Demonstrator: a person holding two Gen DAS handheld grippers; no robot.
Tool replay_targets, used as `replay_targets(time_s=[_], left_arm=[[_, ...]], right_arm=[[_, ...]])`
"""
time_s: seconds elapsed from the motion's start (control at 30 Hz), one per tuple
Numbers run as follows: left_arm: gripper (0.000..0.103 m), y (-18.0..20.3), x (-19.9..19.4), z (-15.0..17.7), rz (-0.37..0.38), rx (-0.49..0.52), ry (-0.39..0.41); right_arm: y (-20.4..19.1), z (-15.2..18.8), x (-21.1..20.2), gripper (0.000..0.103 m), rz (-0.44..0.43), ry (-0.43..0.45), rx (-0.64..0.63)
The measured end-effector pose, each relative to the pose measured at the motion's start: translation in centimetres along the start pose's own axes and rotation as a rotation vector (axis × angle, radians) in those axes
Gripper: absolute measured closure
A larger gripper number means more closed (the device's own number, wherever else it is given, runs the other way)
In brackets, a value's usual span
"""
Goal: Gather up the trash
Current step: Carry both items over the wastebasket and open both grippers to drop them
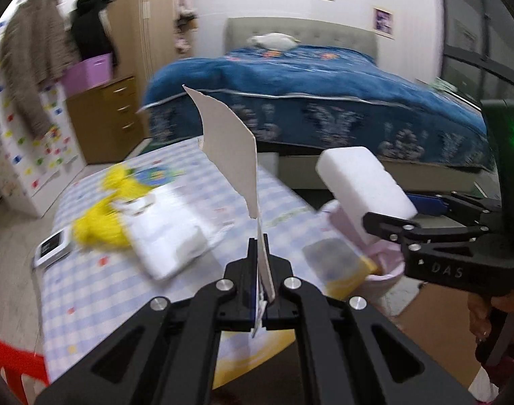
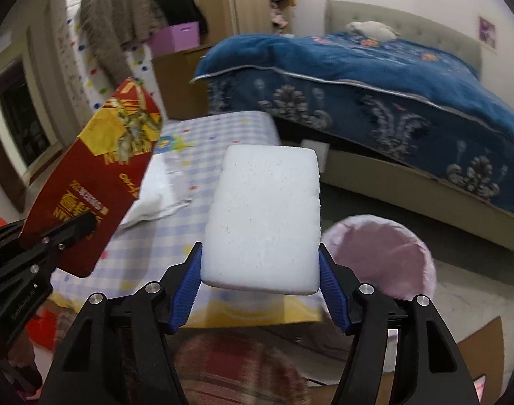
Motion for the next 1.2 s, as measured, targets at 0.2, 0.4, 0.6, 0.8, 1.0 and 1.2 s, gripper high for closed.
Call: replay_targets(time_s=[0.2,0.4,0.6,0.8,1.0,1.2], left_arm=[[0.103,5.5,4.6,-1.4,0.115,0.101,-0.037],[0.103,8.8,8.6,-2.4,0.207,0.151,-0.077],[0.103,10.7,12.9,-3.3,0.283,0.166,-0.129],[0.103,11.7,16.6,-4.7,0.331,0.181,-0.158],[0.065,11.2,17.9,-6.1,0.329,0.178,-0.133],[0.065,8.4,16.8,-6.4,0.277,0.108,-0.121]], right_arm=[[6.7,1.2,0.9,0.038,0.097,-0.023,0.098],[12.0,2.4,2.3,0.038,0.181,-0.072,0.175],[15.3,3.4,5.2,0.037,0.224,-0.135,0.218],[16.5,3.6,8.2,0.037,0.230,-0.170,0.230],[17.1,3.1,10.9,0.029,0.236,-0.200,0.219],[17.1,2.8,10.5,0.027,0.249,-0.222,0.226]])
Point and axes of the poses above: each gripper's, at about its wrist camera, not at the fingertips, and x roughly the way its jaws point, y to its right, z to its underside, the point moved 2 cm from there along x, roughly the way its jaws point, and after that the axes turned 11 degrees about z, right-handed, at the moved point
